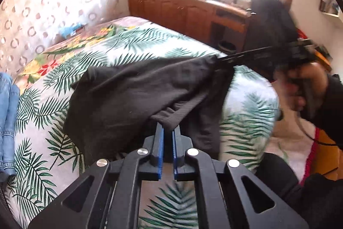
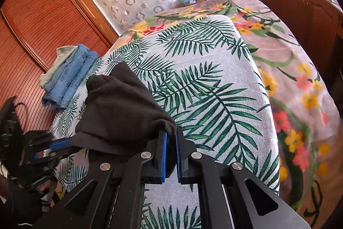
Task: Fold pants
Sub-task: 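Close the left tool on the pants beside the right tool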
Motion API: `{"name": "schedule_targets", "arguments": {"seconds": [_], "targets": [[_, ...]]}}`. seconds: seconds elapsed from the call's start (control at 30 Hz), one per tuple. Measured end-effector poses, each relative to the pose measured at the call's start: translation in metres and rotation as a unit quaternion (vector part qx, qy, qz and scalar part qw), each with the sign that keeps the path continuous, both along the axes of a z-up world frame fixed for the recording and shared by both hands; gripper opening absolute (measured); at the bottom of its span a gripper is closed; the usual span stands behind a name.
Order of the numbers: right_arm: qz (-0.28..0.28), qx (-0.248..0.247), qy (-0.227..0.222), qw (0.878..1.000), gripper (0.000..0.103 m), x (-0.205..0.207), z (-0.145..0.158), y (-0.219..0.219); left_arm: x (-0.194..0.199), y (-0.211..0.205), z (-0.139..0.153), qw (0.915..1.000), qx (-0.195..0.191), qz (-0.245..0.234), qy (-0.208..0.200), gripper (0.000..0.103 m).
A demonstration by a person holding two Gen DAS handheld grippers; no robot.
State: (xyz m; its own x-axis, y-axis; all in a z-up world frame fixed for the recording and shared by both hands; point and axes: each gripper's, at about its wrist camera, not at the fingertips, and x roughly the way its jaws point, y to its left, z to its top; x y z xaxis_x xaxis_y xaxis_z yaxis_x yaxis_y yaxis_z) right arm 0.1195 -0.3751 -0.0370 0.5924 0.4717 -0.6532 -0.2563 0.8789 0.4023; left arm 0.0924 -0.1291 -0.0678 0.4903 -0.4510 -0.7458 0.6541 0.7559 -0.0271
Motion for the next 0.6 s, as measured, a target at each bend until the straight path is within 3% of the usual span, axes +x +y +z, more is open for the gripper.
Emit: {"name": "schedule_targets", "arguments": {"seconds": [0.13,0.27,0.3,0.43,0.6], "targets": [[-0.002,-0.001,0.002,1.000,0.007,0.001,-0.001,-0.002,-0.017,-0.005,0.003,0.9997,-0.006,-0.015,0.017,0.007],[-0.003,-0.004,0.005,1.000,0.007,0.001,-0.002,0.001,-0.014,-0.012,-0.014,0.9990,0.006,-0.005,0.044,0.008],[-0.004,-0.003,0.005,1.000,0.007,0.002,-0.002,0.001,-0.008,-0.012,-0.017,0.9987,0.003,-0.003,0.051,0.011],[-0.002,-0.004,0.006,1.000,0.007,0.002,-0.002,0.000,-0.007,-0.015,-0.022,0.9981,-0.007,-0.008,0.060,0.046],[0.000,-0.011,0.004,1.000,0.007,0.001,-0.002,0.002,-0.010,-0.023,-0.027,0.9984,0.009,-0.014,0.055,0.047]]}}
